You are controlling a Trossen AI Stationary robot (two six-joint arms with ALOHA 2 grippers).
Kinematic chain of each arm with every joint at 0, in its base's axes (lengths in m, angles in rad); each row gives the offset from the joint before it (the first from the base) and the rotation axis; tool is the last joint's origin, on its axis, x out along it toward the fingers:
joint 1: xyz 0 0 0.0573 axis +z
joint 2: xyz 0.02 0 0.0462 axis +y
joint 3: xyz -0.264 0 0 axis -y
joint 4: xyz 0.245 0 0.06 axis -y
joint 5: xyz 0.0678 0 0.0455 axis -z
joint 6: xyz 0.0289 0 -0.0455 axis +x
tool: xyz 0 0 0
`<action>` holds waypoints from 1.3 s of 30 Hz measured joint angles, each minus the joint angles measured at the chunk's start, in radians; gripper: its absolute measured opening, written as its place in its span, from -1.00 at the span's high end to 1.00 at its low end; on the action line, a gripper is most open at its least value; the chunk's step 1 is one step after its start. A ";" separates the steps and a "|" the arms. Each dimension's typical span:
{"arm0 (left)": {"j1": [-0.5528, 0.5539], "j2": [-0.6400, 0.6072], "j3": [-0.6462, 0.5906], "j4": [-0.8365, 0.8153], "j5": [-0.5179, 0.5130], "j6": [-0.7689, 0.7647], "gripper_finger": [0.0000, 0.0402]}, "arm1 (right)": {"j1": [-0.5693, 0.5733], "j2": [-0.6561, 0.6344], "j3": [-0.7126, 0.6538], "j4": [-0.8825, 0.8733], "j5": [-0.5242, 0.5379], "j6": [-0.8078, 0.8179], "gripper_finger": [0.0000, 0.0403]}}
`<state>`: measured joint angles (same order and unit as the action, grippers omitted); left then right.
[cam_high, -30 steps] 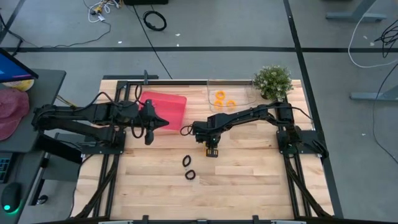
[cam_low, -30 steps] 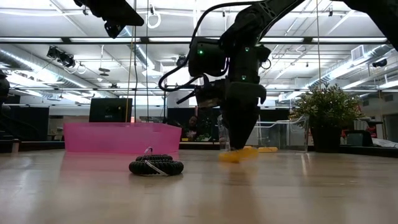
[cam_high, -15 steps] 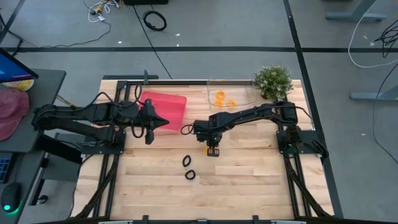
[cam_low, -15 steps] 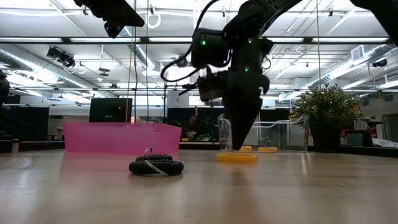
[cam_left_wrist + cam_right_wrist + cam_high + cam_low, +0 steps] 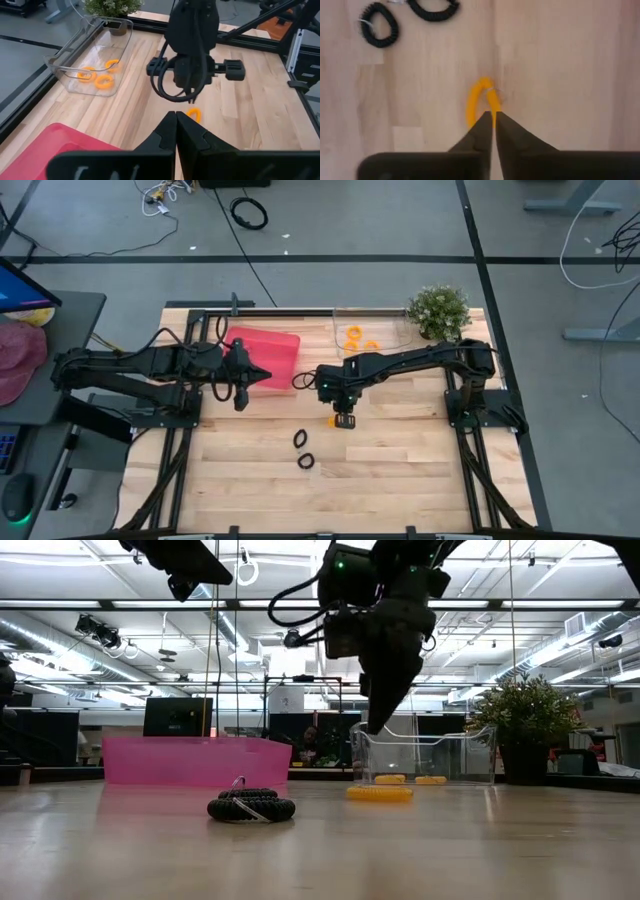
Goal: Sort spring keychains
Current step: Put the yellow spring keychain into the transparent bin
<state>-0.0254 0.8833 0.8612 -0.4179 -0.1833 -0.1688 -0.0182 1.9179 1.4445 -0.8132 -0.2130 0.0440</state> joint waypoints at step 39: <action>0.000 0.000 0.000 -0.005 0.000 -0.002 0.97 | 0.058 0.163 -0.006 0.042 0.183 0.076 0.38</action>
<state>-0.0255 0.8837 0.8608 -0.4225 -0.1833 -0.1707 0.0399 2.0808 1.4387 -0.7715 -0.0296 0.1199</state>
